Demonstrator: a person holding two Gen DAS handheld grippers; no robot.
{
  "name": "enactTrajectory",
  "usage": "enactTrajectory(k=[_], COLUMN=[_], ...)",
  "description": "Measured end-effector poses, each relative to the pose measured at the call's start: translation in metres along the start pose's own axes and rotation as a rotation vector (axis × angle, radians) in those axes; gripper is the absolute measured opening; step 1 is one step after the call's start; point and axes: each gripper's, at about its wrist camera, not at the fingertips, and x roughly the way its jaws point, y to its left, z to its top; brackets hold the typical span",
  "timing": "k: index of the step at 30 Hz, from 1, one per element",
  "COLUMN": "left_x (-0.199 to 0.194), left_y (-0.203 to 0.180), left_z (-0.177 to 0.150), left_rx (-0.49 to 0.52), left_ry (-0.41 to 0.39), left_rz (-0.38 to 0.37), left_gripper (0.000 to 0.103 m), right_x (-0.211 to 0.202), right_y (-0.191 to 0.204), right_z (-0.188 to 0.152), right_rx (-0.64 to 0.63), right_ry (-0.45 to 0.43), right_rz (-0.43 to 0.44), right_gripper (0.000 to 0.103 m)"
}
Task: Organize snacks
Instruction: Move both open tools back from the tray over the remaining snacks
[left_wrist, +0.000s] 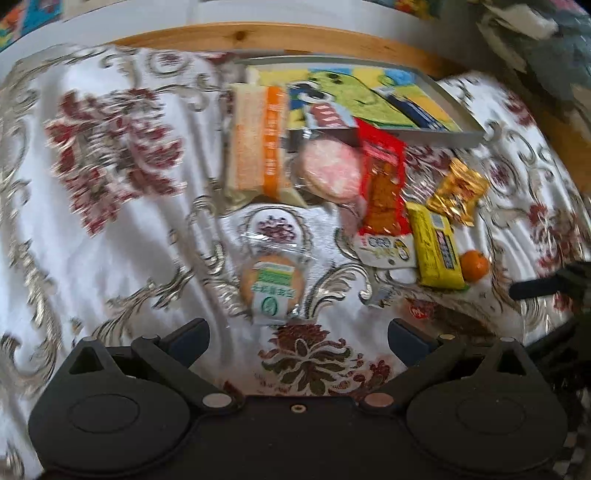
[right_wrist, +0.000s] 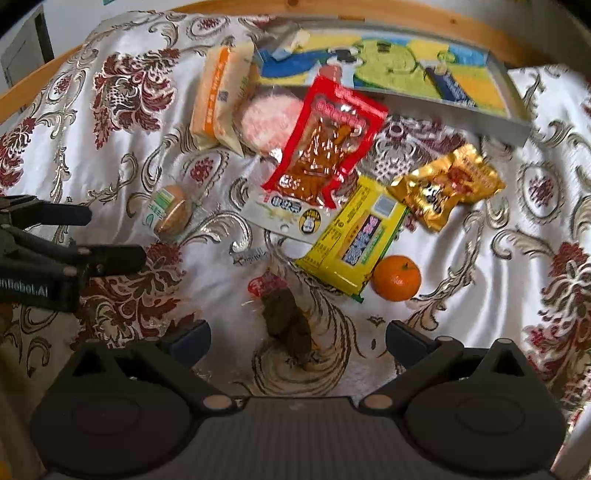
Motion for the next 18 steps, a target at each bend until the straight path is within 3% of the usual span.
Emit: enactTrajectory(k=[5, 13, 18], left_x=[0.013, 0.033, 0.039], left_y=[-0.002, 0.023, 0.022], left_z=[0.002, 0.011, 0.016], left_rx=[0.079, -0.033, 0.029], left_ry=[0.016, 0.041, 0.002], left_rz=[-0.034, -0.058, -0.018], left_gripper=[0.102, 0.102, 0.102], right_x=[0.013, 0.031, 0.04], right_y=[-0.01, -0.013, -0.019], right_z=[0.006, 0.015, 0.024], right_rx=[0.054, 0.036, 0.007], right_ry=[0.061, 0.098, 0.163], right_rz=[0.083, 0.129, 0.209], right_gripper=[0.103, 0.103, 0.103])
